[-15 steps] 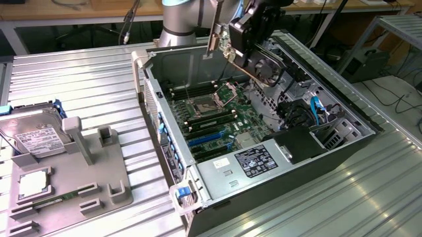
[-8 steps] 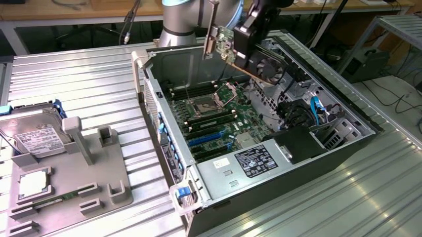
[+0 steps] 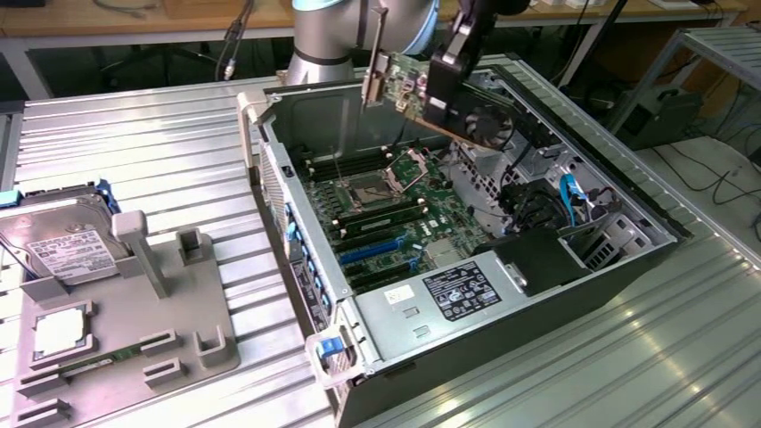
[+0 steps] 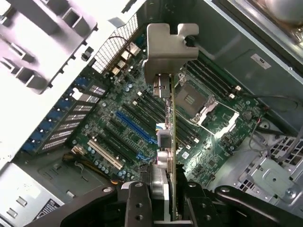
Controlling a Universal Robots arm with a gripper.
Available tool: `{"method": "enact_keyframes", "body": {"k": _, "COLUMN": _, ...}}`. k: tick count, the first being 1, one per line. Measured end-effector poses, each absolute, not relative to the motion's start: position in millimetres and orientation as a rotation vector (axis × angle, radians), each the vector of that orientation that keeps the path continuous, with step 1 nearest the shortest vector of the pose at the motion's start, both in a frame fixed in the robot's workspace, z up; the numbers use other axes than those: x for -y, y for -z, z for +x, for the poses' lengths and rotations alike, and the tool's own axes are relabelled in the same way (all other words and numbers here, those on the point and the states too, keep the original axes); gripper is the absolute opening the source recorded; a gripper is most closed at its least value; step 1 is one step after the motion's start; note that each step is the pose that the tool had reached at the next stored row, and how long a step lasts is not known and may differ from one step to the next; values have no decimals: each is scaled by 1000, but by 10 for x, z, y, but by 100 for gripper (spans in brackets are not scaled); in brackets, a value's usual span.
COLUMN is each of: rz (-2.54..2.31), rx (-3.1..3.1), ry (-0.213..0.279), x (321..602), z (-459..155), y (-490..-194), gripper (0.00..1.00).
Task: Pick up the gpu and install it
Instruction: 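Insert the gpu into the slot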
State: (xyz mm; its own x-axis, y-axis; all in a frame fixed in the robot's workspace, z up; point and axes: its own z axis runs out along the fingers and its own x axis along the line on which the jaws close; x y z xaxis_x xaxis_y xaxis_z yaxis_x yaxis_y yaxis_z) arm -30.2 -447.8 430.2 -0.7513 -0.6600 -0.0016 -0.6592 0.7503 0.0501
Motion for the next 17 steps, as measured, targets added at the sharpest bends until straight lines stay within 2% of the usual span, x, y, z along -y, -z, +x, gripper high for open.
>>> {"method": "enact_keyframes", "body": {"k": 17, "rz": 1566, "rx": 2694, "ry": 69, "x": 4477, "z": -266, "y": -4047, "gripper": 30}}
